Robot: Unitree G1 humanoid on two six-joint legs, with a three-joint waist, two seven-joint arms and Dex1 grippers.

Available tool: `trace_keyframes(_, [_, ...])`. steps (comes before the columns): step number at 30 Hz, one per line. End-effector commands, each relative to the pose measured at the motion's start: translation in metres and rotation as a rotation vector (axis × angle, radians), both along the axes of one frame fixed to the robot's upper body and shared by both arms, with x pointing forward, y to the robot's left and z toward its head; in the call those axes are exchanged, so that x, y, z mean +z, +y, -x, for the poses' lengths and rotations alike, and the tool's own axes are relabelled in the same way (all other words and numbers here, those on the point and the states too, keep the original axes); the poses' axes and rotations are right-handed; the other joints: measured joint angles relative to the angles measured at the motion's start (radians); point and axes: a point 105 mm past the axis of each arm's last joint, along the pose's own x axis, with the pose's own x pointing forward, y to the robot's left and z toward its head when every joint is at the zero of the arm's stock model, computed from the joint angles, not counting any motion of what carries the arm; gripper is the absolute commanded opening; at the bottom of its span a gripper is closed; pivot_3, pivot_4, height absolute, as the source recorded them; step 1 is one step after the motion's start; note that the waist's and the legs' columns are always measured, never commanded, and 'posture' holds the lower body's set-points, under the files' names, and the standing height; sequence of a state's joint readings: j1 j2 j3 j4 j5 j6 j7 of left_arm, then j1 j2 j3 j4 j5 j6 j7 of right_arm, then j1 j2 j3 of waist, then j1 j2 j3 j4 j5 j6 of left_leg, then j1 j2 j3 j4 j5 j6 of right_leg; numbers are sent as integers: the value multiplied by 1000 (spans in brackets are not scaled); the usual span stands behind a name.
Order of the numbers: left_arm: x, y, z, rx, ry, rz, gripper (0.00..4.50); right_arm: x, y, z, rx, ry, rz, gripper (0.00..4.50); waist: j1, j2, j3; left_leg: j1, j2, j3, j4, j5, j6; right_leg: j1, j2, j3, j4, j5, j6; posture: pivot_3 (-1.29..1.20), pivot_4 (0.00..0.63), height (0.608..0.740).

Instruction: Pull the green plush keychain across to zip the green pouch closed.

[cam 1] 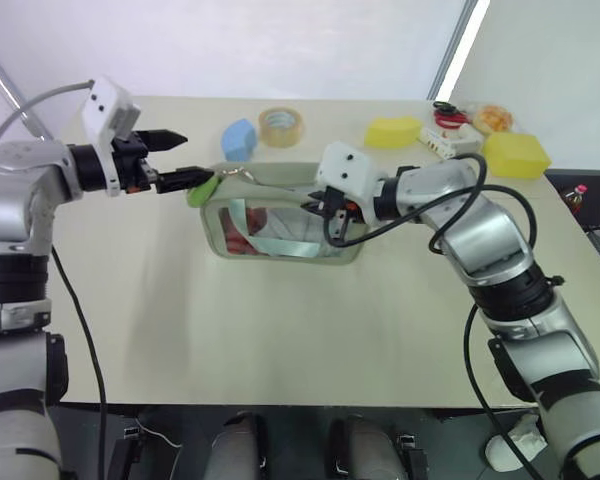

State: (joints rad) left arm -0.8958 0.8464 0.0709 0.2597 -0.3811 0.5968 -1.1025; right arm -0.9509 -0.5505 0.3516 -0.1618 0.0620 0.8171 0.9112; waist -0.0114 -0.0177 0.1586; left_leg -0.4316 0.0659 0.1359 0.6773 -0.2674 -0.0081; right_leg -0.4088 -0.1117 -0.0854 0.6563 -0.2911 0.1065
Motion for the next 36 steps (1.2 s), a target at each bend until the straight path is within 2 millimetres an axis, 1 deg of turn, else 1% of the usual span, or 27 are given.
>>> trace_keyframes(1, [17,2,2,-5,-65,-10,4500,15,-6,1,-18,-52,-35,2041,-2,0,0,0,0,0,0,0,0,0,0,0,0,0,0,0,150,740])
trace_keyframes(2, [17,5,1,4,-66,-20,4500,22,-9,3,-22,-51,-66,2722,-2,0,0,0,0,0,0,0,0,0,0,0,0,0,0,0,150,740])
trace_keyframes(4, [19,13,0,29,-69,-37,4500,32,-17,9,-16,-54,-94,3603,-1,0,0,0,0,0,0,0,0,0,0,0,0,0,0,0,150,740])
trace_keyframes(6, [25,24,-1,61,-69,-36,4500,38,-30,17,-16,-60,-85,3603,0,0,0,0,0,0,0,0,0,0,0,0,0,0,0,0,150,740])
trace_keyframes(8, [29,34,4,72,-64,-53,4500,39,-47,23,-32,-61,-62,3603,0,0,0,-1,0,0,0,0,0,-1,0,0,-1,0,0,0,150,740])
trace_keyframes(11, [27,40,10,69,-47,-93,4500,37,-60,25,-57,-48,-52,3603,-1,0,0,-1,0,0,0,0,0,-1,0,0,-1,0,0,0,150,740])
trace_keyframes(13, [24,41,14,63,-34,-101,4500,30,-60,22,-68,-32,-62,3603,-3,0,0,-1,0,0,0,0,0,-1,0,0,-3,0,0,0,150,740])
trace_keyframes(15, [23,38,17,54,-23,-100,4500,23,-56,18,-68,-18,-77,3603,-4,0,0,0,0,0,-1,0,0,-1,0,0,-2,0,0,0,150,740])
trace_keyframes(19, [18,33,24,22,3,-120,4500,16,-50,14,-57,-10,-83,3603,-3,0,0,-1,0,1,-1,0,0,-1,0,0,-2,0,0,0,150,740])
trace_keyframes(20, [17,32,29,14,23,-111,4500,14,-50,13,-54,-6,-81,3370,-2,0,0,-1,0,1,-1,0,0,-1,0,0,-2,0,0,0,150,740])
trace_keyframes(22, [14,29,36,-2,48,-112,4500,12,-49,13,-47,6,-86,2736,-2,0,0,-1,0,0,0,0,0,-1,0,0,-2,0,0,0,150,740])
trace_keyframes(24, [8,24,43,-24,72,-113,4500,10,-47,15,-34,15,-90,1785,-2,0,0,-1,0,0,0,0,0,-1,0,0,-2,0,0,0,150,740])
trace_keyframes(26, [2,19,46,-32,81,-109,4500,9,-45,16,-27,17,-92,659,-1,0,0,-1,0,0,0,0,0,-1,0,0,-2,0,0,0,150,740])
trace_keyframes(27, [0,16,46,-36,85,-101,4500,9,-45,16,-21,17,-89,213,-1,0,0,-1,0,0,0,0,0,-1,0,0,-2,0,0,0,150,740])
trace_keyframes(28, [-3,13,45,-39,88,-96,4500,8,-44,17,-16,18,-88,100,0,0,0,-1,0,0,0,0,0,-1,0,0,-2,0,0,0,150,740])
trace_keyframes(30, [-11,9,41,-30,84,-95,4500,7,-43,16,-11,9,-77,100,-1,0,0,-1,0,0,0,0,0,-1,0,0,-2,0,0,0,150,740])
trace_keyframes(34, [-18,8,28,22,57,-64,4500,5,-42,16,-7,-4,-69,100,-1,0,0,-1,0,0,0,0,0,-1,0,0,-2,0,0,0,150,740])
trace_keyframes(36, [-17,9,24,33,41,-56,3934,5,-41,15,-2,-5,-67,0,-4,0,0,-1,0,0,0,0,0,-1,0,0,-2,0,0,0,150,740])
